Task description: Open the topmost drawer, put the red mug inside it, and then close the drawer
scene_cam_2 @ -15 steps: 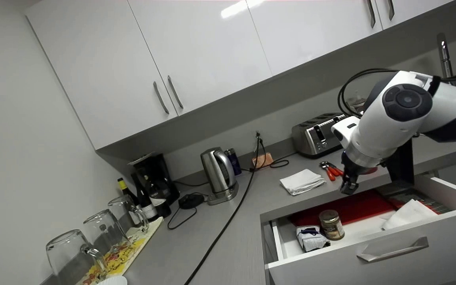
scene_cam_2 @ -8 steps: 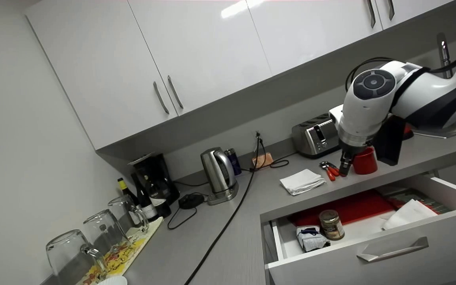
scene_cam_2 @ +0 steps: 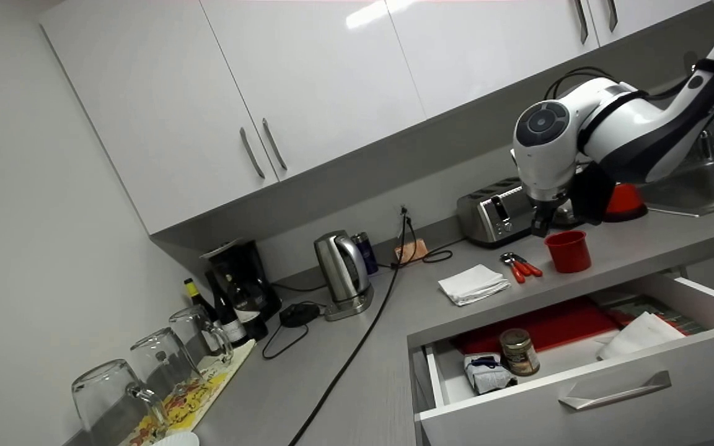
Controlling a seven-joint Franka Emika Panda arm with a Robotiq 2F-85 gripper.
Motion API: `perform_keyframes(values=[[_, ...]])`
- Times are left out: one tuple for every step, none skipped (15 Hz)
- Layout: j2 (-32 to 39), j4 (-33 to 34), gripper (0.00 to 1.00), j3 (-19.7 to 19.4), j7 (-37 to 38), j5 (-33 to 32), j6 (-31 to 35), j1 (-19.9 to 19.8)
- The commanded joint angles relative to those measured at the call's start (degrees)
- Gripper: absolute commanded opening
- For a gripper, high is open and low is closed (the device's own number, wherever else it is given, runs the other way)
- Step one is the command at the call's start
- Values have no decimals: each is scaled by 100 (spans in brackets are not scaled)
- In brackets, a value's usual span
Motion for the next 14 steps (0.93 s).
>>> perform_keyframes(values=[[42, 89, 100, -102, -23, 26, -154, 85], [87, 149, 100, -115, -21, 22, -226, 95], [125, 184, 100, -119, -21, 21, -259, 105], [93, 62, 100, -96, -63, -17, -153, 111], [126, 42, 100, -38, -328, 179, 54, 33], [179, 72, 100, -12, -528, 355, 149, -7], [234, 113, 100, -8, -709, 509, 209, -31], [266, 135, 100, -20, -863, 634, 270, -38], [290, 162, 100, -45, -981, 768, 290, -43], [297, 175, 100, -64, -1110, 929, 336, -71], [306, 193, 100, -78, -1286, 1114, 386, -112], [314, 211, 100, -97, -1442, 1307, 423, -142], [328, 235, 100, -106, -1663, 1564, 491, -199], [342, 263, 100, -128, -1852, 1797, 522, -231]])
